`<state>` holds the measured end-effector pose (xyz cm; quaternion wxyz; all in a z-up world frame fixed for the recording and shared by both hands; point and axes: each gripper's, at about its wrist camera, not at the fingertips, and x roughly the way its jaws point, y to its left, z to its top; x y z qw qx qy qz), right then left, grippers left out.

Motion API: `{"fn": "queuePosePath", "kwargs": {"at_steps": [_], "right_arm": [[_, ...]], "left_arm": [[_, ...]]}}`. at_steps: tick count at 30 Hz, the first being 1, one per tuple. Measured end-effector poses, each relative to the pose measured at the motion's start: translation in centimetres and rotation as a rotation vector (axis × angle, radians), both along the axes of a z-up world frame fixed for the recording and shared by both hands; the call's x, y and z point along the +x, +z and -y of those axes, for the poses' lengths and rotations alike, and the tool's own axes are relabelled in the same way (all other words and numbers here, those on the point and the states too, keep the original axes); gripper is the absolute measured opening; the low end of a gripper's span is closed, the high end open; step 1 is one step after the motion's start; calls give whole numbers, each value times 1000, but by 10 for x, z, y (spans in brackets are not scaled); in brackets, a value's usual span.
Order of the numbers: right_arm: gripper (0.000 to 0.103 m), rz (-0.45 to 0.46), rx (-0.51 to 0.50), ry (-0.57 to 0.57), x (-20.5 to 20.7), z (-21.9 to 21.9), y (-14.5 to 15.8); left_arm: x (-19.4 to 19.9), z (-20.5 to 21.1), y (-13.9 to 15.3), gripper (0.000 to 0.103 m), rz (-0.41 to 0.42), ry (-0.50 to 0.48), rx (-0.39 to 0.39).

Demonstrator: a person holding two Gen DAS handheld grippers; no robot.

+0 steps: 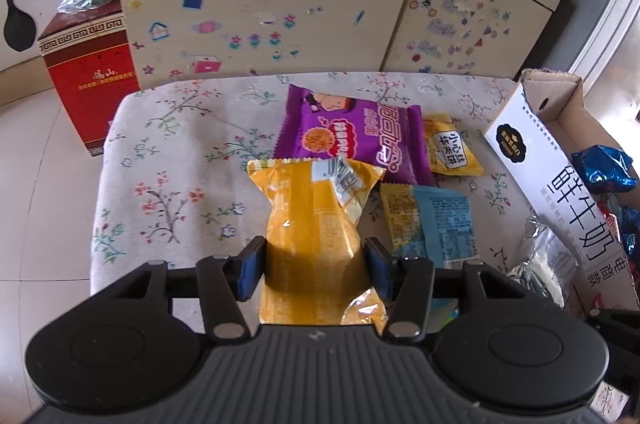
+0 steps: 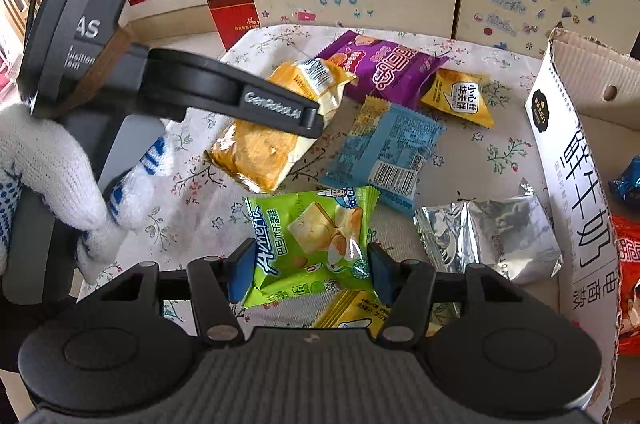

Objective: Organize snacks
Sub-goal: 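Close the left tool on the yellow bag while the right tool grasps the green cracker pack, then carry the yellow bag and green pack into the box and open both tools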

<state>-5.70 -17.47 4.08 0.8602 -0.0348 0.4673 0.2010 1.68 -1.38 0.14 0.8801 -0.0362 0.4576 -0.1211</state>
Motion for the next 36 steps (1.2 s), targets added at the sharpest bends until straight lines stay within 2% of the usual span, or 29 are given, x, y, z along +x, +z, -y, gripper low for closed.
{"fn": "queuePosePath", "kwargs": {"at_steps": [8, 13, 16, 18, 21, 22, 23, 24, 27, 30, 36], "right_arm": [[65, 38, 34, -32, 2, 11, 14], [65, 22, 29, -51, 4, 15, 10], [65, 22, 32, -57, 4, 17, 12], [65, 21, 34, -58, 4, 18, 12], [65, 16, 32, -59, 3, 18, 11], [65, 15, 31, -61, 3, 18, 11], [65, 15, 32, -64, 3, 19, 11], [65, 15, 34, -69, 4, 21, 12], [65, 19, 46, -87, 5, 25, 15], [65, 38, 56, -97, 4, 27, 20], [65, 86, 84, -103, 3, 33, 35]], "left_arm": [[0, -15, 20, 46, 54, 43, -42], [2, -16, 11, 47, 21, 42, -42], [4, -13, 3, 57, -8, 31, -41], [6, -7, -2, 70, -21, 17, -23], [7, 3, -14, 65, -19, 11, 40], [5, 7, -15, 61, 5, 2, 69], [4, 11, -15, 53, 21, -20, 96], [2, 13, -14, 52, 27, -31, 105], [0, 10, -11, 50, 28, -20, 52], [-2, 9, -1, 50, 68, -1, 65], [-2, 1, 34, 50, 161, 33, 21]]}}
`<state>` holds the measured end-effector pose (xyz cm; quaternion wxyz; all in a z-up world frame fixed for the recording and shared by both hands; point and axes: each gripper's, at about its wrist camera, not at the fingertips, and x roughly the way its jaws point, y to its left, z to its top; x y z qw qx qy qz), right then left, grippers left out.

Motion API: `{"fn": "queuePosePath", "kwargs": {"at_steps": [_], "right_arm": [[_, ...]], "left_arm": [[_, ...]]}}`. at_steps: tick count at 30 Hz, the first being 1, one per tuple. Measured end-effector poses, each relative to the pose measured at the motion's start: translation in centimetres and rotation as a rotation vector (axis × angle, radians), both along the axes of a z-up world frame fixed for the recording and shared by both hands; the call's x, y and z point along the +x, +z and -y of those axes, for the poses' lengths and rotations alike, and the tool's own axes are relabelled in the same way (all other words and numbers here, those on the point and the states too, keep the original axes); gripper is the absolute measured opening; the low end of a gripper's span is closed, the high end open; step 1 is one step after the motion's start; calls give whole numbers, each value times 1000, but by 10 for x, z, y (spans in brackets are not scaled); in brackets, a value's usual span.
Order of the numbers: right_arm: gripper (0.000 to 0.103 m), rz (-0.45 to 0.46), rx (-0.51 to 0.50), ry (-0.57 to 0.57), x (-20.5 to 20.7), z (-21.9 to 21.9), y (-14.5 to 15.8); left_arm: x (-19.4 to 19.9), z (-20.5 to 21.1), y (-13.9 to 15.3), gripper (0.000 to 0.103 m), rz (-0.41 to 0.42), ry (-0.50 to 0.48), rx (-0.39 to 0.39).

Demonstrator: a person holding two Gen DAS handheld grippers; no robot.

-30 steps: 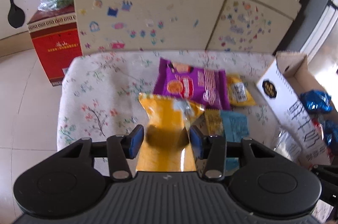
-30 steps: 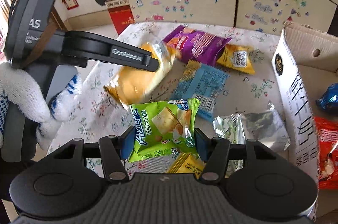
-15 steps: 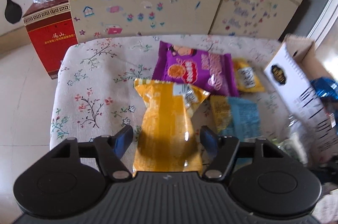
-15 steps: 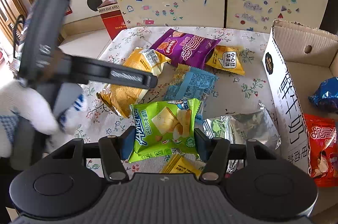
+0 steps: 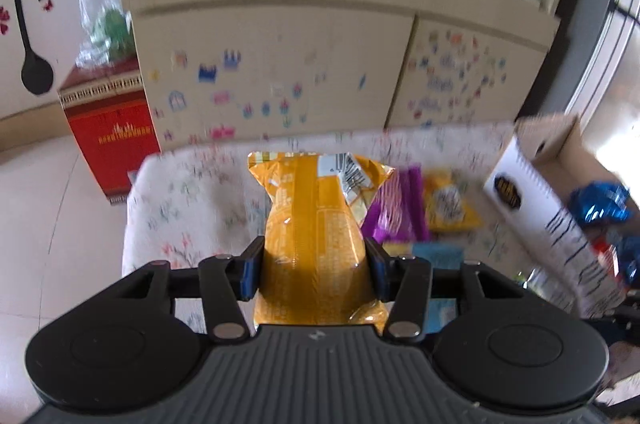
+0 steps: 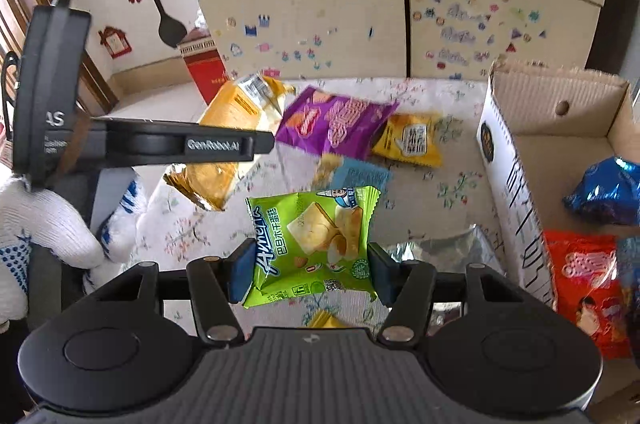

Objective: Organize snacks
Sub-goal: 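Carry the yellow bag and green pack into the box and open both tools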

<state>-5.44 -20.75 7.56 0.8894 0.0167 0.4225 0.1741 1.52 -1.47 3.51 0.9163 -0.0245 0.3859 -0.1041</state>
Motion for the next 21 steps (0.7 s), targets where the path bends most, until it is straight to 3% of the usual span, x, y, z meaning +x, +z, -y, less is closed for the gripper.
{"fn": "queuePosePath", "kwargs": {"at_steps": [11, 21], "right_arm": [[65, 113, 67, -49, -3, 28, 42], [65, 206, 128, -227, -11, 89, 74]], "left_arm": [[0, 1, 43, 50, 99, 17, -70], [-9, 41, 67, 51, 138, -66, -146]]}}
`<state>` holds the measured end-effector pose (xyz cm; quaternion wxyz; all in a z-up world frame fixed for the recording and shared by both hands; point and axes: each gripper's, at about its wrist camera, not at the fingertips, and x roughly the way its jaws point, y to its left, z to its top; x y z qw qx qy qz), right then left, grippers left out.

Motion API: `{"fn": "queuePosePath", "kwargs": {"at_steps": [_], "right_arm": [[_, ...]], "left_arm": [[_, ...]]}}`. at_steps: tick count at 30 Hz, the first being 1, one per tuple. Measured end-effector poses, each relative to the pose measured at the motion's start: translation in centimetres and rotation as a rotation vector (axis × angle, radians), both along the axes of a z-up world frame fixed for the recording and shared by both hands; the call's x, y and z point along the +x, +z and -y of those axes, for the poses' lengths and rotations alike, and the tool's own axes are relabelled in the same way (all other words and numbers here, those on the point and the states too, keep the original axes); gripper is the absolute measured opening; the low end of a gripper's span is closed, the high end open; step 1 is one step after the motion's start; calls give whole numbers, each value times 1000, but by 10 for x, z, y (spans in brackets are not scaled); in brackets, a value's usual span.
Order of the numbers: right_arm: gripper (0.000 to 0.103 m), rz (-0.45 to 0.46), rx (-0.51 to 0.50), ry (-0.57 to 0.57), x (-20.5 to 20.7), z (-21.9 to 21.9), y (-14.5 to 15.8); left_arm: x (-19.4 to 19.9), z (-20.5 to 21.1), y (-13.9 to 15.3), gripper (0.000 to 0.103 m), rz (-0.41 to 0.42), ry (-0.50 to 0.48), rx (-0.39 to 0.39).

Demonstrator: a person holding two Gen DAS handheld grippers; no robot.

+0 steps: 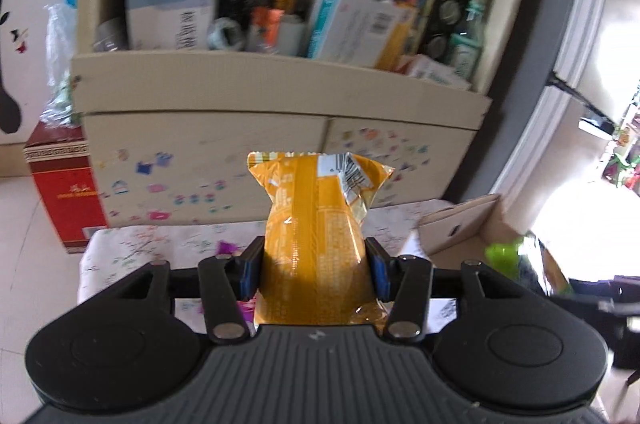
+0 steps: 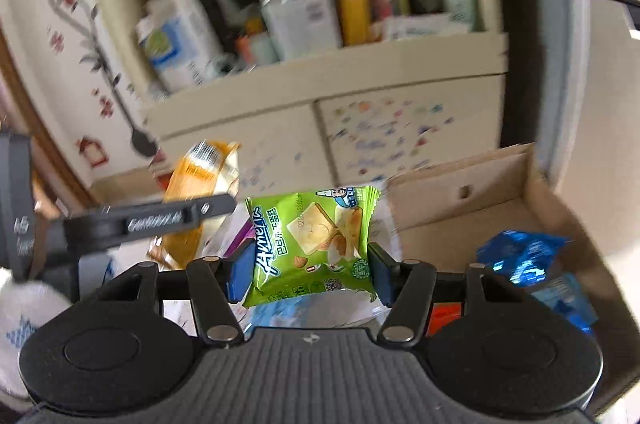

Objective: Organize snacks
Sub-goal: 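Carry the yellow bag and green pack into the box and open both tools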

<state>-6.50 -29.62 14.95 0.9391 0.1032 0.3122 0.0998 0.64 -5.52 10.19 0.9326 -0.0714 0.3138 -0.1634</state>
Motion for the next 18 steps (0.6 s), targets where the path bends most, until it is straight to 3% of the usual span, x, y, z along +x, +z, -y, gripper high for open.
{"fn": "queuePosePath", "kwargs": {"at_steps": [8, 18], "right_arm": [[65, 44, 35, -133, -11, 49, 15], [65, 32, 68, -299, -22, 87, 15]], "left_arm": [[-13, 49, 8, 51, 15, -116, -20], [-38, 112, 3, 51, 2, -313, -50]]}}
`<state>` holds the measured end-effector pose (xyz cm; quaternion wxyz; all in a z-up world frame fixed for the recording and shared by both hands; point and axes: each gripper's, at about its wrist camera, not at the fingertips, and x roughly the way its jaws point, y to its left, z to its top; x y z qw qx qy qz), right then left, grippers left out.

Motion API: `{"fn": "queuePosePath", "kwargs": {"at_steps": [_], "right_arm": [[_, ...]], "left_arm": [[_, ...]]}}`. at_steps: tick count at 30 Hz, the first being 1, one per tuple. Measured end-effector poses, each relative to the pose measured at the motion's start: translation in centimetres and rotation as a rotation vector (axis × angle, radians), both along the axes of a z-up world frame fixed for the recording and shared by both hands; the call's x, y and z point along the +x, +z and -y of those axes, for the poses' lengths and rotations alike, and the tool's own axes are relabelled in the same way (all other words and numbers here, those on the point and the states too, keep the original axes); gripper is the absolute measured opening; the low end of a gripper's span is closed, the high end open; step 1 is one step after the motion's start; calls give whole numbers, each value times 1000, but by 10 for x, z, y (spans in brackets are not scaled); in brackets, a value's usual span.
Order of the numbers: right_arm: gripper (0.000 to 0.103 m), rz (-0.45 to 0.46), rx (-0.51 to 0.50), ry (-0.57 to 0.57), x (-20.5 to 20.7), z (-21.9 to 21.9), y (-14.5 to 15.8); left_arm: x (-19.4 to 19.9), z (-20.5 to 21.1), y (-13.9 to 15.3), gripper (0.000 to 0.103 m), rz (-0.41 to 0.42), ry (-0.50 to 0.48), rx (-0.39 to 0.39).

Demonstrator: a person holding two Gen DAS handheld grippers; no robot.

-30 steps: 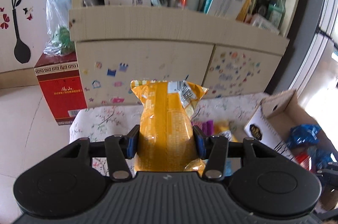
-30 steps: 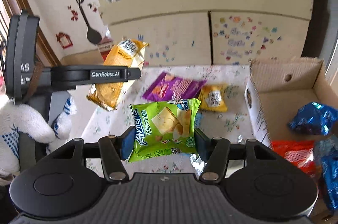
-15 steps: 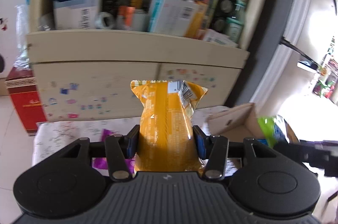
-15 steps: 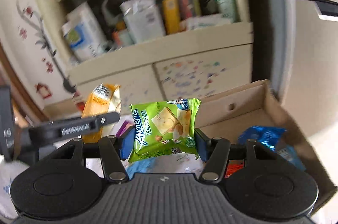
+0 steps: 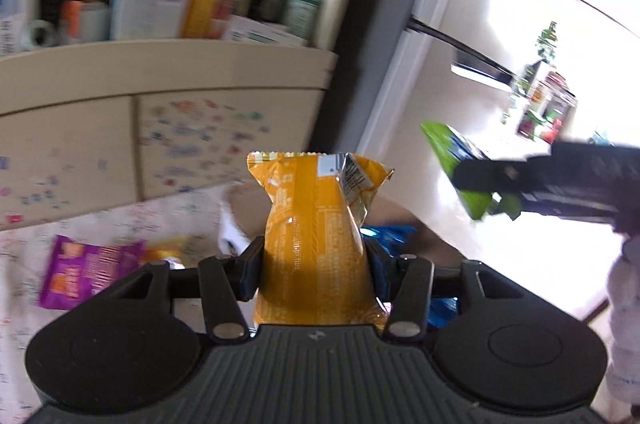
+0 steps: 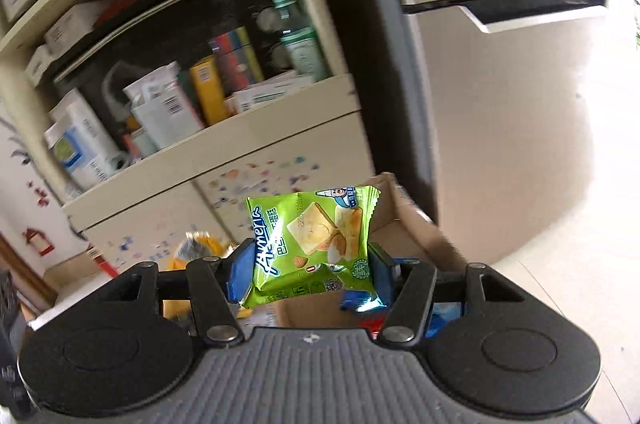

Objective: Organize snacks
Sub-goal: 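Carry the yellow bag and green pack into the box and open both tools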

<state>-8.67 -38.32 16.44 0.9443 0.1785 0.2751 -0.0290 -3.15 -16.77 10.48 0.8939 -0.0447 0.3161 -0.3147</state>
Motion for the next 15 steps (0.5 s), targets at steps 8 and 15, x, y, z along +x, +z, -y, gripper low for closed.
{"fn": "queuePosePath", "kwargs": {"at_steps": [8, 15], "right_arm": [[65, -28, 9, -76, -4, 15, -2], [69, -77, 32, -116, -4, 23, -12]], "left_arm": [[-13, 35, -12, 51, -42, -114, -24], [-25, 62, -27, 72, -67, -184, -16]]}}
